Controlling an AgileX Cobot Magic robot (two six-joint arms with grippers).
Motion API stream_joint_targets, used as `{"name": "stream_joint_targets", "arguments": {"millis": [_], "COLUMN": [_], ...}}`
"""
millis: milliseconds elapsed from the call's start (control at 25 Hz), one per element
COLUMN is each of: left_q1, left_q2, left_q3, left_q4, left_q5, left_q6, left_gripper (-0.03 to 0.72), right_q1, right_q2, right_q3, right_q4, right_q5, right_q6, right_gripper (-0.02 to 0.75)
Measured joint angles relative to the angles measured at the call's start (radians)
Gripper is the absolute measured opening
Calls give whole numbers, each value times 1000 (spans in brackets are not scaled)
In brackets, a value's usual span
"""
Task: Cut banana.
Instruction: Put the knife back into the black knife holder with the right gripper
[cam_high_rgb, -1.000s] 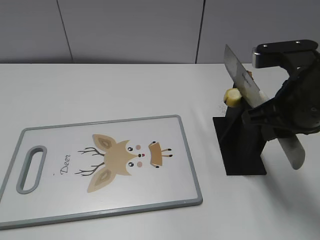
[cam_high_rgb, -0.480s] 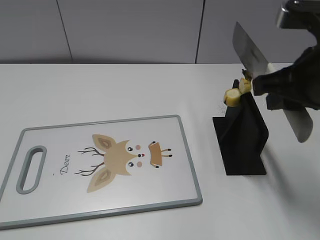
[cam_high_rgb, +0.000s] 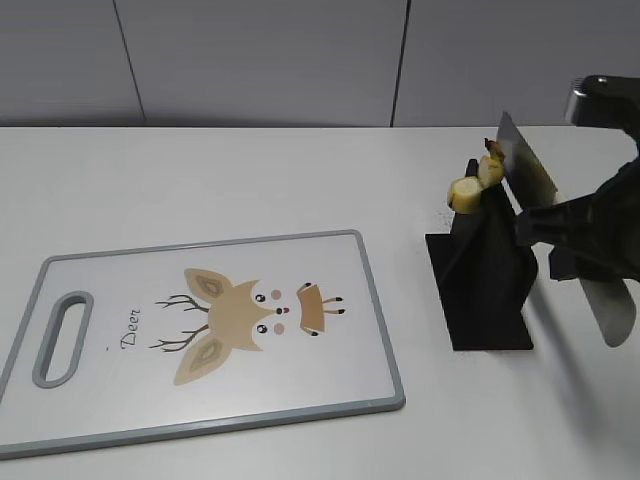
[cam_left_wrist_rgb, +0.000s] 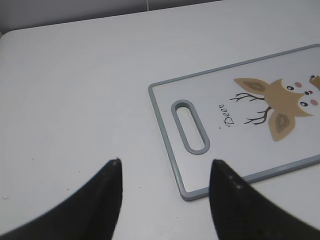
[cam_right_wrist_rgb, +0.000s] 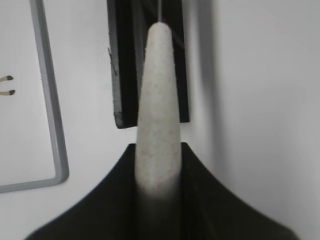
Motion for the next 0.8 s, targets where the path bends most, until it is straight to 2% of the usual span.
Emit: {"name": "stream_joint_targets", "arguments": {"millis": [280,680,760,800], "left_q1": [0,0,0,0], "left_q2": [0,0,0,0], "left_q3": [0,0,0,0], "left_q4": [1,1,1,1], "left_q5": [0,0,0,0], "left_q6": [0,0,0,0], "left_gripper": [528,528,528,528], "right_q1": [-13,-16,-16,-12], "right_q2": [-1,-43,-61,-65], "right_q3": [1,-9,-14,-16], "right_q4": [150,171,198,247], "right_q5": [-56,-52,-51,-71], "right_q6": [-182,-232,-258,-309], "right_gripper": [174,179,184,172]}}
